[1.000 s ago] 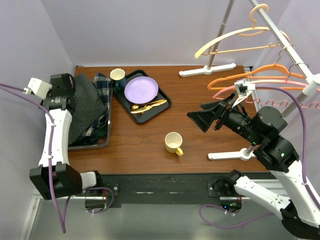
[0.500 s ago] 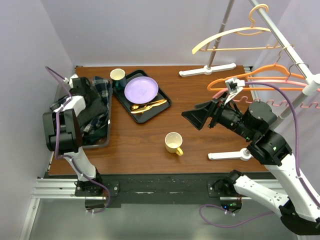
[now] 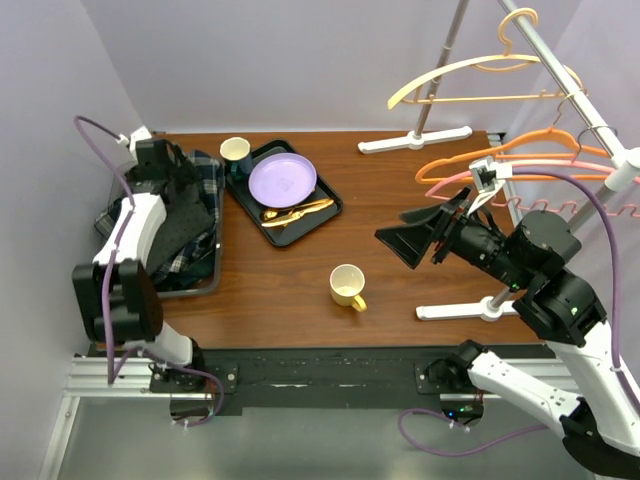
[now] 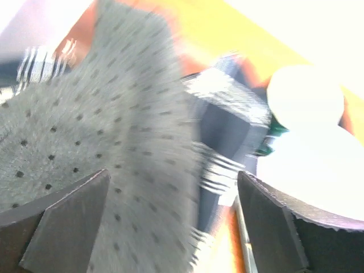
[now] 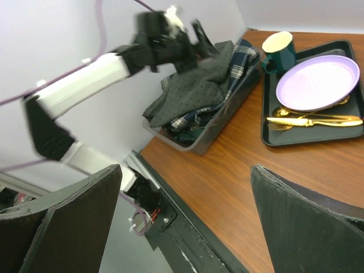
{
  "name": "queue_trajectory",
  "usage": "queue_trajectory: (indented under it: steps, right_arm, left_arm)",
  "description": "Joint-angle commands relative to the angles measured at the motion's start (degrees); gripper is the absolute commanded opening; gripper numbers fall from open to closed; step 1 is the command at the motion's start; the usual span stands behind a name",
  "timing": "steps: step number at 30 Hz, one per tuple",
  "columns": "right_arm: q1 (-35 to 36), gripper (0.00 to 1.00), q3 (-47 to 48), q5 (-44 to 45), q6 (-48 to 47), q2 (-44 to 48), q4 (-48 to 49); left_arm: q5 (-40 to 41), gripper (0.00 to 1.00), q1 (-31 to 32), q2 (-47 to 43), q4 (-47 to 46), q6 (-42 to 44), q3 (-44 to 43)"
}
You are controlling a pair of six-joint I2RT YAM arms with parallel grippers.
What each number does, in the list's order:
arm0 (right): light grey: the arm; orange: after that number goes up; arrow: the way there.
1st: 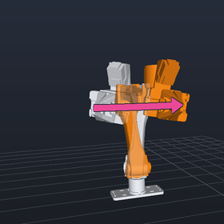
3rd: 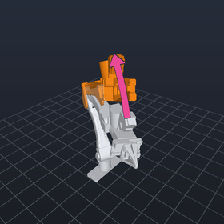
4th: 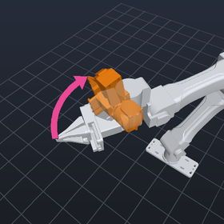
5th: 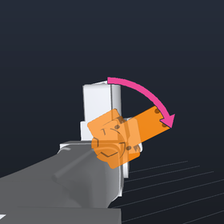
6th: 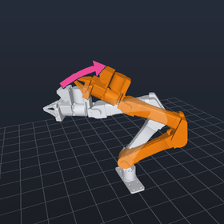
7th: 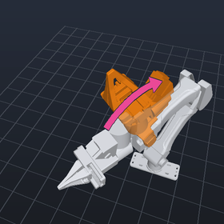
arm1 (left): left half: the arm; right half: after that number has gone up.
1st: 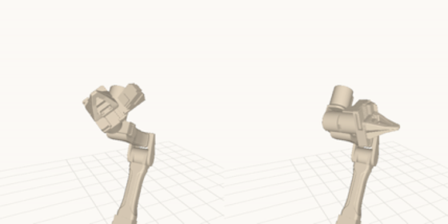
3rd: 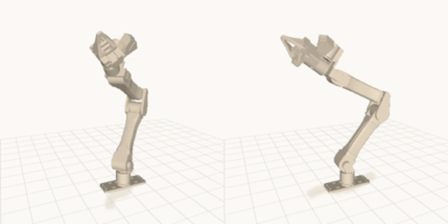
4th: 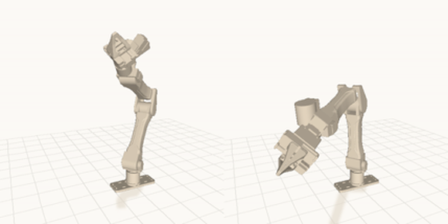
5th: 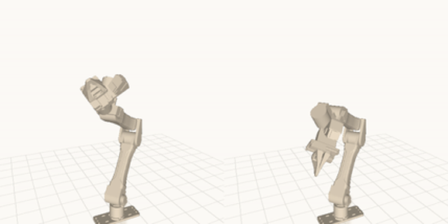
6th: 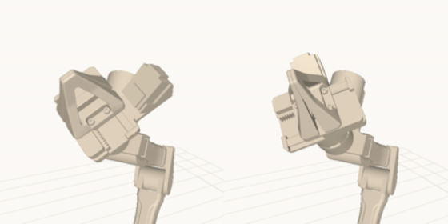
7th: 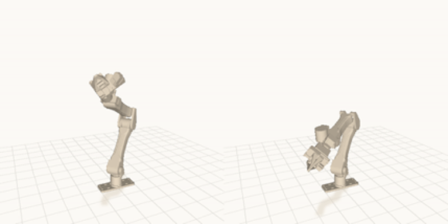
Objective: Remove the skirt from the hanger
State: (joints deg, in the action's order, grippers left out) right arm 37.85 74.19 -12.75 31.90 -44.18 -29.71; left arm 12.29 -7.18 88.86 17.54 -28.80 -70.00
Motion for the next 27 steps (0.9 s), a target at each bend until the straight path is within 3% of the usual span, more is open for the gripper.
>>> queue_trajectory:
  steps: [1,3,8,15,27]
  right_arm:
    - [0.1,0.99,3.0,3.4,-0.4,-0.9,-4.6]
    - [0.2,0.99,3.9,5.4,0.4,-1.4,-5.9]
    - [0.1,0.99,6.0,7.5,-1.3,-3.1,-8.3]
    - [0.0,0.99,6.2,12.7,-3.2,-4.4,-10.8]
    - [0.1,0.99,4.0,14.9,-5.2,-1.6,-7.1]
  left_arm:
    - [-14.2,1.0,1.6,-11.0,-1.5,8.0,-2.6]
    - [-25.8,1.0,2.8,-13.8,-2.1,10.9,-1.9]
    - [-34.7,1.0,6.7,-26.2,-5.2,13.0,3.2]
    - [-54.9,1.0,8.1,-42.6,-19.4,7.4,13.9]
    - [-58.6,1.0,8.1,-51.4,-22.3,1.7,21.7]
